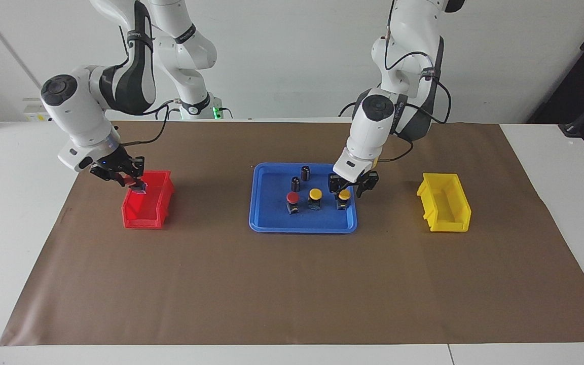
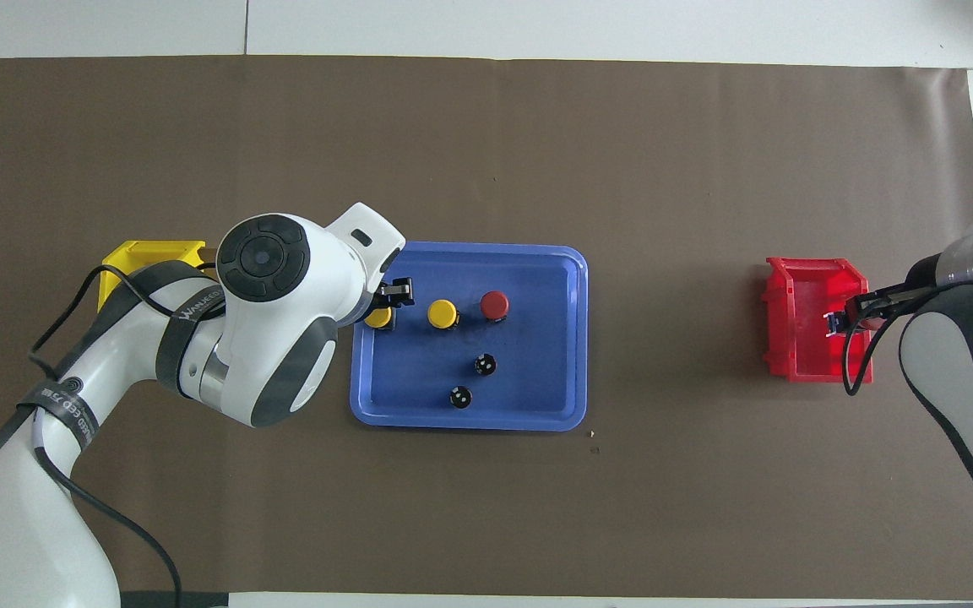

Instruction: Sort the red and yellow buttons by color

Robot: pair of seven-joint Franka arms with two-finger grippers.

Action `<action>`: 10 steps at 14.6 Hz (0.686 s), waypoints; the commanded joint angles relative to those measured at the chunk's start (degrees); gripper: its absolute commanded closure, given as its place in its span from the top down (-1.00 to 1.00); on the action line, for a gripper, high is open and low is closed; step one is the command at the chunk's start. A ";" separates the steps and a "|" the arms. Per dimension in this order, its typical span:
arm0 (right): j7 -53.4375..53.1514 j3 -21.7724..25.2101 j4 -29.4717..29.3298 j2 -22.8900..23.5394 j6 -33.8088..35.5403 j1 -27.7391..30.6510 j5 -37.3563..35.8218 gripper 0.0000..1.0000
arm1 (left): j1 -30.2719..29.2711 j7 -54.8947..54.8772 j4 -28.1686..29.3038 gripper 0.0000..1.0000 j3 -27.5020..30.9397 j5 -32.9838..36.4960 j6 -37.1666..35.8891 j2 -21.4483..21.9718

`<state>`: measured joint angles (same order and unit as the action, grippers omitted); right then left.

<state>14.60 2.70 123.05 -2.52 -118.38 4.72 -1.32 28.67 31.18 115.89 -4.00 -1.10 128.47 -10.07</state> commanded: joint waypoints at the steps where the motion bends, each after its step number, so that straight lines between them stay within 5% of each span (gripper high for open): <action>1: -2.47 -0.24 4.29 -3.10 -2.20 -1.46 0.18 -0.79 | 1.47 0.90 3.02 0.45 1.01 0.05 1.52 1.54; 3: -1.42 -0.24 8.93 -5.29 -3.34 -1.12 0.27 -0.78 | 1.47 1.16 3.20 0.37 1.01 0.05 1.69 1.55; 4: -0.81 -0.15 10.79 -5.99 -4.91 -0.68 0.18 -0.78 | 1.47 1.68 3.20 -0.28 1.01 0.05 2.04 1.55; 5: -0.80 -0.15 11.41 -6.09 -6.32 -0.68 0.18 -0.78 | 1.47 2.73 3.20 -0.69 1.01 0.05 2.48 1.55; 10: -0.45 -0.15 15.19 -5.65 -13.17 -0.68 0.27 -0.78 | 1.74 4.76 -3.02 -0.95 1.10 0.13 -3.11 1.02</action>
<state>13.31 2.81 134.95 -6.75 -127.75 3.40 -1.32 29.06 34.24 116.05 -3.97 -1.10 129.24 -9.83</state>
